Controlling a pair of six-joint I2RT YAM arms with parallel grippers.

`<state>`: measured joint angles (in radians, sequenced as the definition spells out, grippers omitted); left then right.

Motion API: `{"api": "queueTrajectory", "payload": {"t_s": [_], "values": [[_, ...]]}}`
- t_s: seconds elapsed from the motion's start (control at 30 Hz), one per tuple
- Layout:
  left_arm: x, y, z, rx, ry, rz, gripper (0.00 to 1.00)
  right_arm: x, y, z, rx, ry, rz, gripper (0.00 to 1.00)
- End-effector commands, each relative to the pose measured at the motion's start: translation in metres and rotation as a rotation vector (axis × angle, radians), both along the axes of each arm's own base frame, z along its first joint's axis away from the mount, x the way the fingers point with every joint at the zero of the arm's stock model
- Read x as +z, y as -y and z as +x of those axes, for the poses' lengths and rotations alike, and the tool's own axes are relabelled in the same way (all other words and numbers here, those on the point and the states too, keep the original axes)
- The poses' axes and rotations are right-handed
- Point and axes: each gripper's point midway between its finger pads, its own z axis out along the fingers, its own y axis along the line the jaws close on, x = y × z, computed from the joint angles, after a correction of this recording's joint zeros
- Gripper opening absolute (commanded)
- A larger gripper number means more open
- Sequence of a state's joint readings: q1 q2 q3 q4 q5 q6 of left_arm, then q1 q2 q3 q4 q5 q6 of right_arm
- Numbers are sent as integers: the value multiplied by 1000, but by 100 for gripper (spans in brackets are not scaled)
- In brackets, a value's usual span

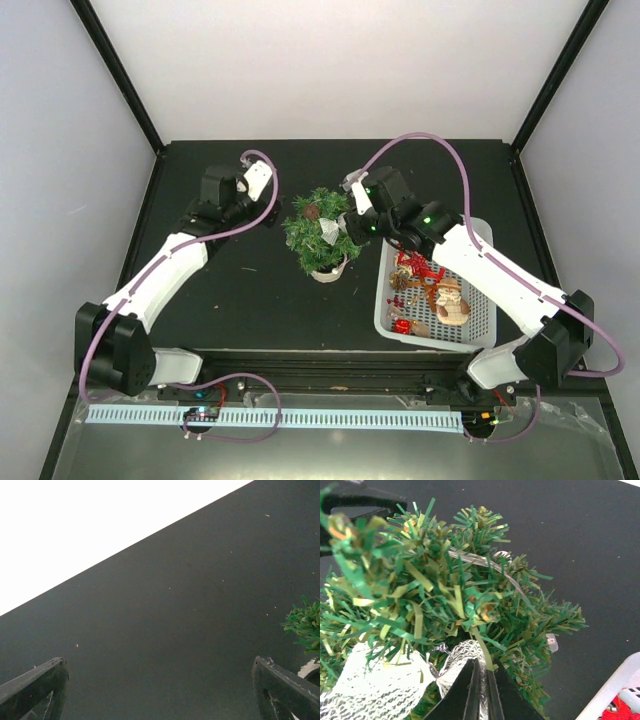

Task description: Decorate the small christmas tree

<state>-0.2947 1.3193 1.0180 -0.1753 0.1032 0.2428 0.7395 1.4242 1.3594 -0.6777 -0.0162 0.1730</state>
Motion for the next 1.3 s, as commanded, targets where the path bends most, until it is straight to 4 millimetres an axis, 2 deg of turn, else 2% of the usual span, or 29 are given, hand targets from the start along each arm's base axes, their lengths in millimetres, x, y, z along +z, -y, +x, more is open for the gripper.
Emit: {"api": "queueTrajectory", "payload": {"t_s": [0.0, 0.07, 0.13, 0.23, 0.37, 0.53, 0.7, 0.8, 0.93, 1.1, 1.17, 1.23, 1.27], "values": [[2, -2, -8, -3, -14, -32, 99, 16, 8, 8, -83, 61, 32, 9], [-1, -2, -10, -6, -23, -29, 99, 23, 11, 8, -102, 81, 52, 13], [8, -3, -15, -10, 1, -35, 99, 27, 11, 7, -99, 83, 59, 17], [8, -4, -18, -13, -2, -39, 99, 24, 11, 6, -98, 64, 50, 34], [7, -3, -22, -21, -12, -45, 99, 24, 12, 3, -100, 62, 61, 47], [11, -4, -26, -24, -3, -44, 99, 36, 22, -1, -126, 92, 81, 54], [18, -6, -28, -23, 10, -39, 99, 42, 34, -6, -155, 109, 84, 55], [20, -8, -31, -17, 8, -33, 99, 40, 55, -8, -248, 114, 62, 53], [23, -11, -35, -13, 5, -30, 99, 16, 96, -7, -427, 71, -11, 53], [23, -15, -46, -6, -23, -24, 99, -38, 141, -1, -620, -80, -39, 53], [22, -16, -53, -16, -24, -19, 99, -60, 153, 4, -672, -131, -49, 52], [22, -18, -59, -16, -23, -16, 99, -83, 162, 9, -710, -188, -69, 47], [22, -19, -61, -17, -28, -17, 99, -94, 167, 12, -732, -214, -81, 42]]}}
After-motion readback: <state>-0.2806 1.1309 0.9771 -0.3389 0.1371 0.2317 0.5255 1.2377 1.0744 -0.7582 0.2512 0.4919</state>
